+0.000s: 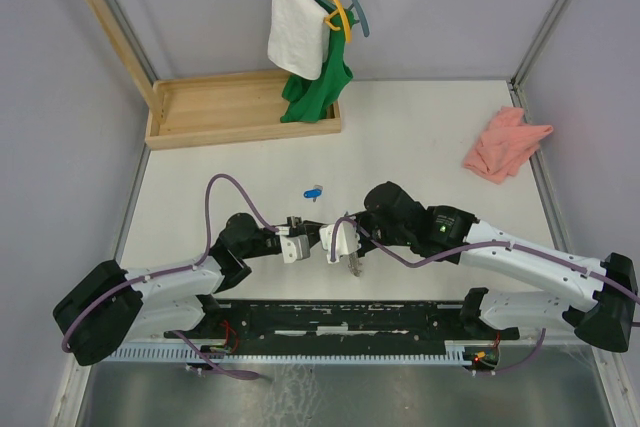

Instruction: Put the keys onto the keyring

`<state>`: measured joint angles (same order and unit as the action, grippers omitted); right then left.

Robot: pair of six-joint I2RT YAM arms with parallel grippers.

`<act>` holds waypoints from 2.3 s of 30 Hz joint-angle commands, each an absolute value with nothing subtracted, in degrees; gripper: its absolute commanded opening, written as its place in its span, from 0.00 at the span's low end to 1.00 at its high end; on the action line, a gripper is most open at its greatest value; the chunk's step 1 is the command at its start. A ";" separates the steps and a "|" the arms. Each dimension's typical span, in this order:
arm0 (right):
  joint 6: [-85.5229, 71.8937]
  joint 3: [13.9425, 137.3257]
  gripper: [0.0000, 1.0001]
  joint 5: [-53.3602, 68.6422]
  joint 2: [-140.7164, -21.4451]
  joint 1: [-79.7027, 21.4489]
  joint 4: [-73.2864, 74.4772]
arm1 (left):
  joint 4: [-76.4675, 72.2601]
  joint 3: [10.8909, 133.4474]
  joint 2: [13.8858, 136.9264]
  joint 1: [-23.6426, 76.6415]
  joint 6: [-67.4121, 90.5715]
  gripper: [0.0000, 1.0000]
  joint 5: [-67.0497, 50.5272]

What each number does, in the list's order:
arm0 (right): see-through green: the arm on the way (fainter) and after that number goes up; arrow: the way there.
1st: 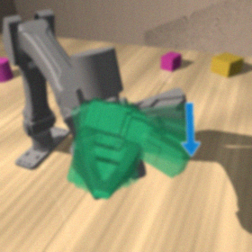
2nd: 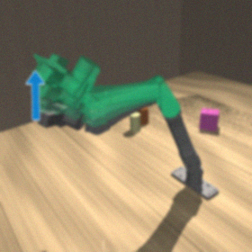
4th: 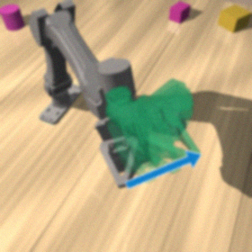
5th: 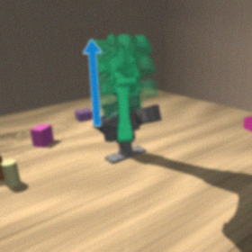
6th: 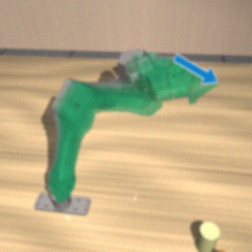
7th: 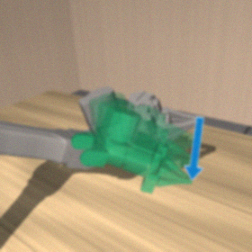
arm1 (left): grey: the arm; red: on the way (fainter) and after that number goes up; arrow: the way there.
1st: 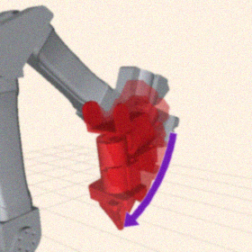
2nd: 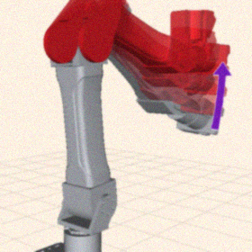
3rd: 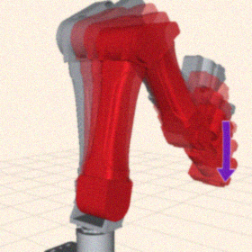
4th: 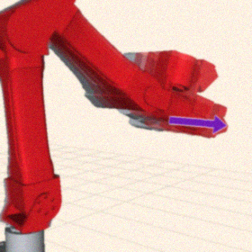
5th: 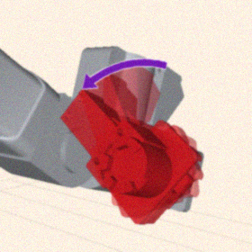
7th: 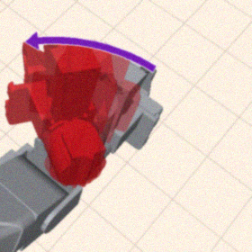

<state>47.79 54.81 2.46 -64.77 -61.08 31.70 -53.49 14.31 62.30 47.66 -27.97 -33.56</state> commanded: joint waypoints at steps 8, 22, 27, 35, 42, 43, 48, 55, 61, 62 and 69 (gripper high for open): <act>47.09 55.59 0.01 1.58 -63.54 -61.38 28.13 | -55.99 16.08 61.26 47.89 -26.46 0.03 -34.89; 46.92 55.41 0.01 1.41 -63.04 -61.37 27.82 | -55.86 16.26 61.37 47.86 -25.96 0.03 -34.96; 46.85 55.43 0.01 0.87 -63.15 -61.39 27.87 | -55.64 16.25 61.02 47.90 -25.67 0.03 -34.56; 46.85 55.46 0.01 1.32 -63.13 -61.36 27.71 | -56.14 16.35 61.35 47.87 -25.34 0.03 -34.41; 46.76 55.60 0.01 1.64 -63.12 -61.40 27.69 | -56.65 16.52 62.00 47.86 -25.05 0.03 -34.59; 46.70 55.50 0.01 1.66 -63.06 -61.35 27.69 | -56.81 16.48 62.06 47.85 -24.98 0.03 -34.43; 46.57 55.39 0.01 2.23 -62.57 -61.41 27.61 | -57.20 16.48 62.06 47.90 -24.43 0.03 -33.47; 46.17 55.48 0.01 3.11 -62.47 -61.40 27.26 | -57.85 16.78 62.74 47.89 -23.32 0.03 -33.85; 45.71 55.25 0.01 3.85 -62.40 -61.38 26.73 | -59.03 16.74 63.29 47.88 -22.52 0.03 -34.23; 45.66 55.21 0.01 3.90 -62.40 -61.37 26.72 | -58.98 16.86 63.36 47.92 -22.44 0.03 -34.34; 44.94 55.24 0.01 4.92 -62.51 -61.38 26.12 | -60.31 17.05 64.47 47.87 -21.91 0.03 -34.68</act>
